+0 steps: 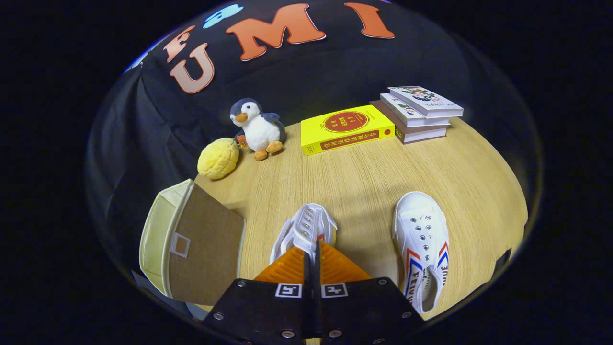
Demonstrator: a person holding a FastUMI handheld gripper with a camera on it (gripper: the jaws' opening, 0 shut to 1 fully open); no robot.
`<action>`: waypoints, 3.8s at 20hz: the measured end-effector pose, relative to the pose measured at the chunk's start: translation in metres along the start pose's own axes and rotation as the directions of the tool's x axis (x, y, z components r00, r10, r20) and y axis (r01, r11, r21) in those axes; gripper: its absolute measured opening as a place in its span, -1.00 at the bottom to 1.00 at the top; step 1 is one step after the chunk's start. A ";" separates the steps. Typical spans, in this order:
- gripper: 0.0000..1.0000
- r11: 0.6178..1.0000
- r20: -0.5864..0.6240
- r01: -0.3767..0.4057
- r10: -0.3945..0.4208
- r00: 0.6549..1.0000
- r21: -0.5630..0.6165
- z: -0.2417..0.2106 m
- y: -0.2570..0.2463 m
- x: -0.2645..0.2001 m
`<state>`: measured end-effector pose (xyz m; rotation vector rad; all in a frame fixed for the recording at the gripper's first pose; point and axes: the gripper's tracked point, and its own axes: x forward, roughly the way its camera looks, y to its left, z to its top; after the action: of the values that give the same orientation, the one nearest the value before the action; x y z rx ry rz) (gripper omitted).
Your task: Open the storage box then place both shoes into the box .Put the left shoe in first, then the right shoe, with the right side of both shoes facing outward in a uniform manner.
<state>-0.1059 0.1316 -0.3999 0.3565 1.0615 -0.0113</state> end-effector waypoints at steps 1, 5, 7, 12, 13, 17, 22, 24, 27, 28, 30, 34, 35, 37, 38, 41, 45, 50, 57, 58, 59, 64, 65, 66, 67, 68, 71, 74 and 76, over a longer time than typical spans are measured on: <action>-0.99 1.000 0.006 0.009 -0.009 1.000 -0.005 0.000 0.002 -0.002; -0.99 1.000 0.058 0.009 -0.009 0.998 -0.008 0.009 0.023 -0.016; -0.99 1.000 0.085 -0.014 0.013 0.996 0.013 0.023 0.035 -0.026; -0.99 0.998 0.198 -0.060 0.062 0.978 -0.016 0.073 0.073 -0.065; -0.99 0.996 0.209 -0.084 0.087 0.974 -0.022 0.082 0.087 -0.076; -0.99 0.984 0.246 -0.163 0.175 0.953 -0.069 0.107 0.142 -0.102; -0.99 0.964 0.173 -0.245 0.261 0.950 -0.106 0.086 0.213 -0.102; -0.99 0.957 0.125 -0.267 0.280 0.952 -0.117 0.069 0.240 -0.092; -0.99 0.957 0.041 -0.267 0.273 0.961 -0.110 0.037 0.265 -0.069; -0.99 0.959 0.012 -0.263 0.266 0.964 -0.101 0.028 0.271 -0.061; -1.00 0.964 -0.032 -0.246 0.244 0.969 -0.098 0.013 0.280 -0.046; -0.99 0.977 -0.107 -0.189 0.179 0.978 -0.097 -0.016 0.286 -0.020; -0.99 0.980 -0.123 -0.176 0.164 0.979 -0.089 -0.021 0.289 -0.013; -0.98 0.985 -0.159 -0.161 0.149 0.976 -0.065 -0.031 0.296 -0.004; -0.98 0.986 -0.175 -0.157 0.145 0.974 -0.057 -0.035 0.300 0.001; -0.97 0.989 -0.203 -0.135 0.119 0.972 -0.063 -0.053 0.305 -0.001; -0.94 0.992 -0.297 -0.120 0.104 0.949 -0.037 -0.083 0.307 0.010; -0.84 0.977 -0.346 -0.206 0.176 0.921 -0.052 -0.094 0.309 0.003; -0.24 0.939 -0.284 -0.344 0.324 0.902 -0.020 -0.060 0.295 -0.050; -0.08 0.938 -0.261 -0.345 0.325 0.909 -0.035 -0.050 0.284 -0.054; 0.05 0.939 -0.237 -0.341 0.321 0.917 -0.049 -0.042 0.271 -0.059; 0.54 0.962 -0.083 -0.251 0.243 0.966 -0.109 0.000 0.175 -0.088; 0.59 0.969 -0.054 -0.210 0.204 0.977 -0.128 0.005 0.148 -0.090; 0.70 0.976 -0.032 -0.160 0.157 0.987 -0.147 0.007 0.119 -0.092; 0.74 0.982 -0.013 -0.098 0.097 0.995 -0.162 0.008 0.087 -0.091; 0.81 0.984 -0.006 -0.034 0.033 0.999 -0.173 0.005 0.054 -0.091; 0.85 0.979 -0.012 0.122 -0.125 0.992 -0.166 0.003 -0.027 -0.082; 0.85 0.959 -0.040 0.235 -0.244 0.969 -0.161 -0.014 -0.101 -0.083; 0.86 0.949 -0.060 0.269 -0.282 0.958 -0.162 -0.026 -0.137 -0.079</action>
<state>-0.1914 -0.0024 -0.3824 0.0676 1.1800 -0.1660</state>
